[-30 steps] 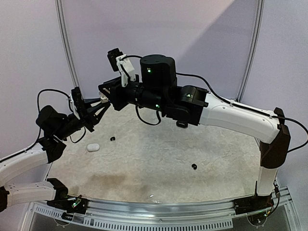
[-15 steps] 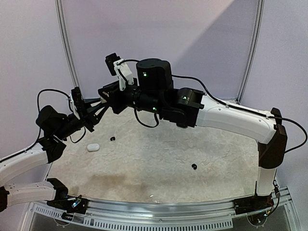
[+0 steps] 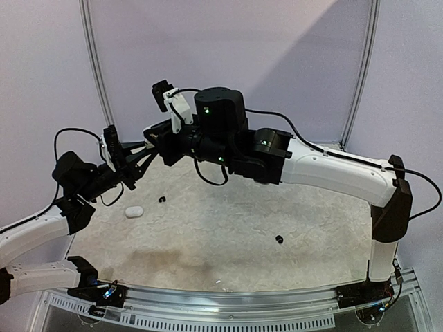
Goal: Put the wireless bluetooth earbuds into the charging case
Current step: Insert the left earbud into the left side groove of the charging case.
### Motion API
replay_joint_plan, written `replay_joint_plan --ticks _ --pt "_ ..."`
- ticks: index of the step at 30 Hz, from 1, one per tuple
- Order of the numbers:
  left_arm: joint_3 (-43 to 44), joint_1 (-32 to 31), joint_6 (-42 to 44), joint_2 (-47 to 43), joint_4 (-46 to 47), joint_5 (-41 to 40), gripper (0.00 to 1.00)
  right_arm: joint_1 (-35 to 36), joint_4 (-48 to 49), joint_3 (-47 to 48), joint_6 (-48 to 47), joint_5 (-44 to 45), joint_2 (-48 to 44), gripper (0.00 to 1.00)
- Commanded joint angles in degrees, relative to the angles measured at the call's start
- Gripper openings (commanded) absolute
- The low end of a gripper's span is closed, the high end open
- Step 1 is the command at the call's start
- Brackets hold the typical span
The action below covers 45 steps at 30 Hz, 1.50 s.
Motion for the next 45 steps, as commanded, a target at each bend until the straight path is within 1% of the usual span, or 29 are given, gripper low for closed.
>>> replay_joint_plan --ticks 1,5,7,10,12,13,17,24,27,31,36,38,41,43,45 --pt "1.0 -1.0 0.6 -0.3 1.6 0.0 0.0 0.1 -3.5 -1.5 -0.4 1.1 0.2 0.0" --pt "1.0 -1.0 0.4 -0.2 1.6 0.2 0.0 0.1 -3.9 -1.1 -0.4 0.3 0.8 0.0" --pt "1.0 -1.0 0.4 -0.2 1.6 0.2 0.0 0.1 -4.5 -0.9 -0.4 0.3 1.0 0.1" --pt "1.0 -1.0 0.4 -0.3 1.6 0.2 0.0 0.2 -4.9 -0.9 -0.3 0.6 0.9 0.3" --pt "1.0 -1.0 0.3 -0.2 1.4 0.5 0.0 0.1 -4.7 -0.7 -0.3 0.6 0.8 0.39" --pt "1.0 -1.0 0.3 -0.1 1.1 0.6 0.0 0.1 -4.8 -0.4 -0.4 0.8 0.8 0.4" --pt "0.7 -1.0 -0.3 -0.1 -0.7 1.3 0.0 0.2 -5.0 0.7 -1.0 1.2 0.8 0.41" --pt "0.4 -1.2 -5.2 -0.6 -2.3 3.1 0.0 -0.1 -6.5 1.6 -2.0 4.1 0.7 0.42" --pt "1.1 -1.2 -8.7 -0.2 -4.0 1.8 0.0 -0.1 -7.1 2.6 -2.3 4.9 0.9 0.44" --pt "1.2 -1.2 -13.7 0.4 -3.7 0.9 0.0 -0.1 -10.3 4.3 -2.6 5.0 1.9 0.46" --pt "1.3 -1.2 -13.5 0.4 -4.7 0.6 0.0 -0.1 -10.9 5.5 -2.3 3.1 1.9 0.48" --pt "0.6 -1.1 -12.6 0.4 -6.5 0.1 0.0 -0.1 -11.9 8.1 -2.9 -0.2 1.8 0.49" --pt "0.2 -0.3 -8.7 0.5 -10.8 -2.0 0.0 -0.2 -13.5 11.9 -4.0 -9.5 1.0 0.5" --pt "0.2 0.3 -2.6 0.5 -14.3 -1.8 0.0 -0.4 -13.6 11.8 -3.7 -15.1 -0.2 0.53" --pt "0.2 0.5 8.3 0.1 -17.5 0.4 0.0 -1.4 -13.0 10.4 -2.2 -19.8 -2.0 0.55"
